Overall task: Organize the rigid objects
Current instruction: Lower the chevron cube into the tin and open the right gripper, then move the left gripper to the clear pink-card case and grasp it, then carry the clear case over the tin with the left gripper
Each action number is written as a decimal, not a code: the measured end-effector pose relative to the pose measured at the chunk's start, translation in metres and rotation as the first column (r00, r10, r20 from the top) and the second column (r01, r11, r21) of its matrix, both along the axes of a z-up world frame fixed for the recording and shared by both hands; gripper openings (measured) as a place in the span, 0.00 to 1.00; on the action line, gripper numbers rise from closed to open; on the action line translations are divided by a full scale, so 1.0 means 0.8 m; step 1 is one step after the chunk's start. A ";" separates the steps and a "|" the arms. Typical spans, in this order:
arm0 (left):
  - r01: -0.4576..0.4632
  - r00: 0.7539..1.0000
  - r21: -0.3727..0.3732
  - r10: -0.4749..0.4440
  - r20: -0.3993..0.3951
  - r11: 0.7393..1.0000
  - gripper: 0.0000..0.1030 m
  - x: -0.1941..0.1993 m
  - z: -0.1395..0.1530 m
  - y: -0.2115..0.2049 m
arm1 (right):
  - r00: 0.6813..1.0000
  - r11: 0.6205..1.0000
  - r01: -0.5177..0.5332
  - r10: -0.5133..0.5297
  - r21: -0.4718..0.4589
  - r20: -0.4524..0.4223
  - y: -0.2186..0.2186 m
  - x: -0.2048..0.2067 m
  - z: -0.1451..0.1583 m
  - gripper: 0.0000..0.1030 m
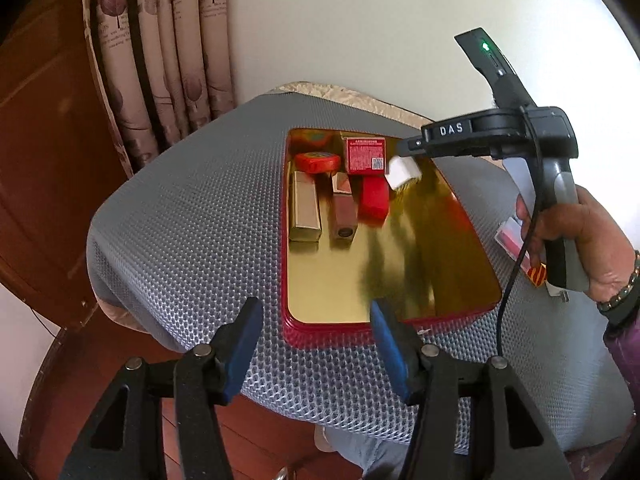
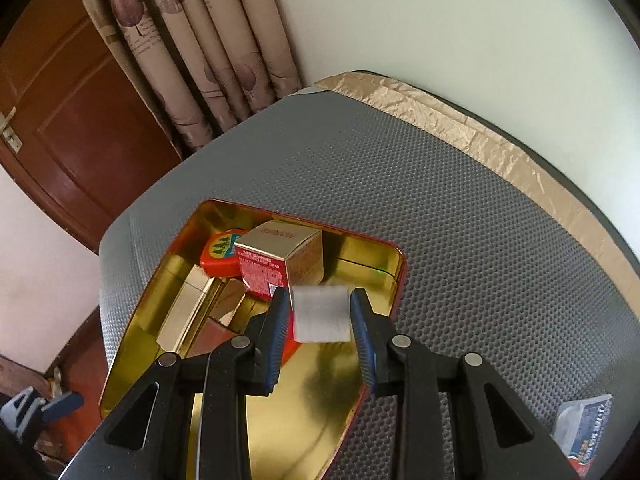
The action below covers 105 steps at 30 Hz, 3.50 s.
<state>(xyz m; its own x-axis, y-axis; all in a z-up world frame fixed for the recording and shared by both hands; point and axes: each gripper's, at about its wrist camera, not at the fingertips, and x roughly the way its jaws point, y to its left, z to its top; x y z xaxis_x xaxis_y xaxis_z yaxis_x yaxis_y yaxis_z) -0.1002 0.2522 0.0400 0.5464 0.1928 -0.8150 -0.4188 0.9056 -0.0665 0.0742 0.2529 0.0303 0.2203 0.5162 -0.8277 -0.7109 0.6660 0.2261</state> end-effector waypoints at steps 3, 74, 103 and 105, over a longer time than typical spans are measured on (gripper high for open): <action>0.005 1.000 -0.006 -0.005 -0.012 1.000 0.55 0.001 -0.003 -0.001 | 0.999 0.997 0.035 -0.034 0.063 -0.023 -0.015 0.001 0.008 0.35; -0.045 0.936 -0.490 -0.136 -0.326 0.871 0.61 0.348 -0.105 -0.174 | 0.822 0.832 0.540 -0.554 0.128 0.133 -0.557 -0.188 -0.050 1.00; 0.023 0.965 -0.580 -0.169 -0.200 0.814 0.38 0.335 -0.100 -0.144 | 0.829 0.836 0.542 -0.549 0.084 0.106 -0.552 -0.177 -0.055 1.00; 0.056 0.970 -0.550 -0.174 -0.167 0.834 0.33 0.332 -0.093 -0.148 | 0.830 0.837 0.541 -0.547 0.085 0.107 -0.552 -0.178 -0.055 1.00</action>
